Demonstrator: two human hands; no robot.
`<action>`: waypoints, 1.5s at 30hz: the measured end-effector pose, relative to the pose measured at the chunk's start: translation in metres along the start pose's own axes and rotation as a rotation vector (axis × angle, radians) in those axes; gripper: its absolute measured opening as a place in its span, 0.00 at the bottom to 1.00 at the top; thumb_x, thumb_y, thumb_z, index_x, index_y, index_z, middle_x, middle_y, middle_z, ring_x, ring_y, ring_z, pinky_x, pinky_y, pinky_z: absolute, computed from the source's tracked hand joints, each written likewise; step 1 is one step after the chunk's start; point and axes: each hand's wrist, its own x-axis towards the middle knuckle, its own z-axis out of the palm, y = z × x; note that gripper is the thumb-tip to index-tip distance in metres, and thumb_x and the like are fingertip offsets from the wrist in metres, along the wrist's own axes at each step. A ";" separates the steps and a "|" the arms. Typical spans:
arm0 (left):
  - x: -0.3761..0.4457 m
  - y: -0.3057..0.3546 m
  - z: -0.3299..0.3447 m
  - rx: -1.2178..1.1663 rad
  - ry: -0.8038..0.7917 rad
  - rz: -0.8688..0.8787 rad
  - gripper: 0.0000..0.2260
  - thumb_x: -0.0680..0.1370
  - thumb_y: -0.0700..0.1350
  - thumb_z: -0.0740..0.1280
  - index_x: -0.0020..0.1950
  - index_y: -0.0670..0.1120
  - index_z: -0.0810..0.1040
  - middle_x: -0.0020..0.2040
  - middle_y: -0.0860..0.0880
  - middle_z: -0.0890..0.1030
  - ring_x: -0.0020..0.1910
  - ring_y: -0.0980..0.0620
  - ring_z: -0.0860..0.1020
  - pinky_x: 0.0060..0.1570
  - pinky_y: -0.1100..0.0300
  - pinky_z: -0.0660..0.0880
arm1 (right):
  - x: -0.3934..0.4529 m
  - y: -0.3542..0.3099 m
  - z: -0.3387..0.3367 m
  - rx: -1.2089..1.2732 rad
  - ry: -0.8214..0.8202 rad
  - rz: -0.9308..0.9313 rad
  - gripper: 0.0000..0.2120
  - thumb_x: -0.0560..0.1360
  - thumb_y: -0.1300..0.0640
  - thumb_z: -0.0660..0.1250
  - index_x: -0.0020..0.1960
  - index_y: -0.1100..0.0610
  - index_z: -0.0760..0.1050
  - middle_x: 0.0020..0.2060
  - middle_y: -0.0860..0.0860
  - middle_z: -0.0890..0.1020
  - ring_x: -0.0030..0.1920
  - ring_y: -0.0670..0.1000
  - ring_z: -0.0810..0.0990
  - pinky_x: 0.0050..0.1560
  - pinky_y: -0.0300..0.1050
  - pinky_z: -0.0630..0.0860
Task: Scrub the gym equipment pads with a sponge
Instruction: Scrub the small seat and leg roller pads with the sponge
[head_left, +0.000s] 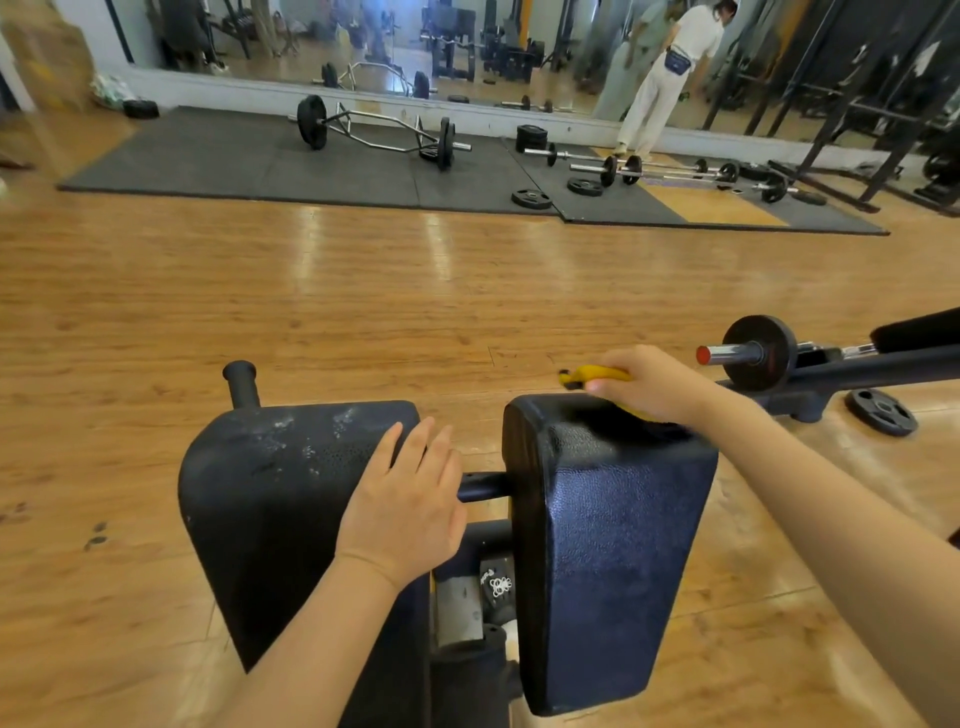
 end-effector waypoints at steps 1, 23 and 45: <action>0.000 0.000 0.000 0.004 -0.008 -0.001 0.22 0.73 0.49 0.53 0.53 0.40 0.82 0.58 0.41 0.80 0.60 0.42 0.77 0.63 0.46 0.65 | 0.008 -0.011 0.006 0.011 -0.025 -0.040 0.08 0.76 0.57 0.65 0.45 0.62 0.76 0.35 0.53 0.77 0.41 0.53 0.73 0.37 0.36 0.65; -0.002 0.001 -0.001 -0.003 -0.025 -0.005 0.21 0.73 0.49 0.54 0.51 0.41 0.83 0.57 0.42 0.81 0.60 0.42 0.77 0.63 0.46 0.64 | 0.033 0.008 0.014 0.070 -0.209 0.127 0.10 0.76 0.54 0.65 0.36 0.49 0.72 0.34 0.46 0.74 0.40 0.49 0.73 0.36 0.39 0.65; -0.001 0.003 -0.001 -0.013 -0.015 -0.004 0.22 0.73 0.48 0.53 0.50 0.39 0.83 0.55 0.40 0.81 0.59 0.40 0.78 0.62 0.44 0.64 | -0.054 0.036 0.007 0.237 0.150 0.114 0.11 0.76 0.60 0.64 0.57 0.61 0.77 0.48 0.50 0.78 0.51 0.49 0.73 0.52 0.38 0.67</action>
